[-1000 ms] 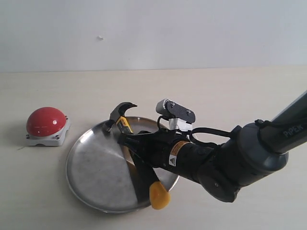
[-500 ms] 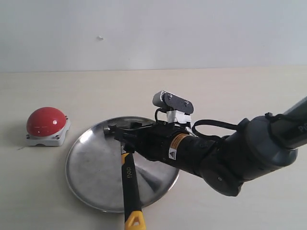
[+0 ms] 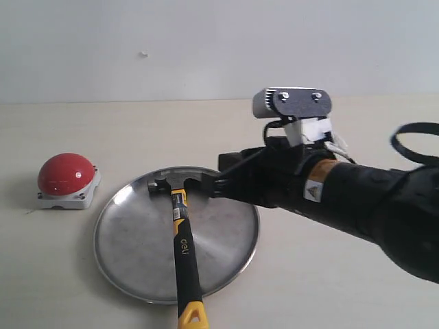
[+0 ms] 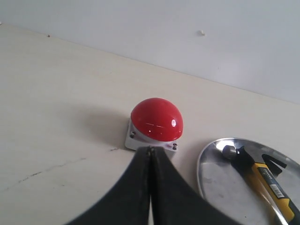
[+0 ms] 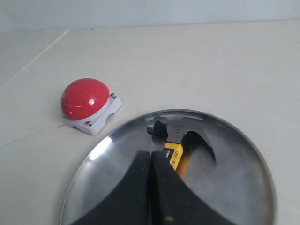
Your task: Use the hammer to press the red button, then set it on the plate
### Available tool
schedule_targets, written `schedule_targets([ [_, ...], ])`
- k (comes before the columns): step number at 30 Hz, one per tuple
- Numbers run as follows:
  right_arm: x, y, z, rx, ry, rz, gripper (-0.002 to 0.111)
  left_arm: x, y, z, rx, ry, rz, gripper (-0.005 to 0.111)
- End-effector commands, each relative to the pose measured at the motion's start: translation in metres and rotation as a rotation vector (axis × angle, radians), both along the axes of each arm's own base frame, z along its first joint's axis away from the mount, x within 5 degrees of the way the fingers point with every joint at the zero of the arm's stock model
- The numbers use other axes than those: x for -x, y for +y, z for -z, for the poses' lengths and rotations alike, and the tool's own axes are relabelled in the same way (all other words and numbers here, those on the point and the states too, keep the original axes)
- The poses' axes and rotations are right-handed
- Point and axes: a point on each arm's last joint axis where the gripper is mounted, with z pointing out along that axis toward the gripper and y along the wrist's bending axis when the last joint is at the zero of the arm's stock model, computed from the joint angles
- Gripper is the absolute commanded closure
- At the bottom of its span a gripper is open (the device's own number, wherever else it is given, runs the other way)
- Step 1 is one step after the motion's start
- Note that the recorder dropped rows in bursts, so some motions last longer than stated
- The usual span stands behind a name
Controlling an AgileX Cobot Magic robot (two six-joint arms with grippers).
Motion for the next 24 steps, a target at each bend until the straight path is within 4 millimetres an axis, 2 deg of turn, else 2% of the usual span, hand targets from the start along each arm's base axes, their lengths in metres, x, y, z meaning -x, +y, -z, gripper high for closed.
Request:
schedule_targets([
  [1,0.035,-0.031,-0.008,0.008,-0.090,-0.048,0.108,0.000,0.000,-0.001,0.004,-0.011,0.005,0.107],
  [4,0.051,-0.045,-0.013,-0.001,-0.100,-0.048,0.108,0.000,0.000,-0.001,0.004,-0.011,0.005,0.107],
  [8,0.060,-0.053,-0.023,-0.013,-0.121,-0.049,0.108,0.000,0.000,-0.001,0.004,-0.011,0.005,0.107],
  [12,0.063,-0.056,-0.034,-0.028,-0.196,-0.059,0.108,0.000,0.000,-0.001,0.004,-0.011,0.005,0.107],
  [20,0.063,-0.058,-0.035,0.091,-0.294,-0.103,0.108,0.000,0.000,-0.001,0.004,-0.011,0.005,0.107],
  [22,0.062,-0.066,-0.036,0.128,-0.279,-0.081,0.108,0.000,0.000,-0.001,0.002,-0.011,0.005,0.107],
  [24,0.061,-0.087,-0.039,0.171,-0.221,0.001,0.108,0.000,0.000,-0.001,0.002,-0.011,0.005,0.107],
])
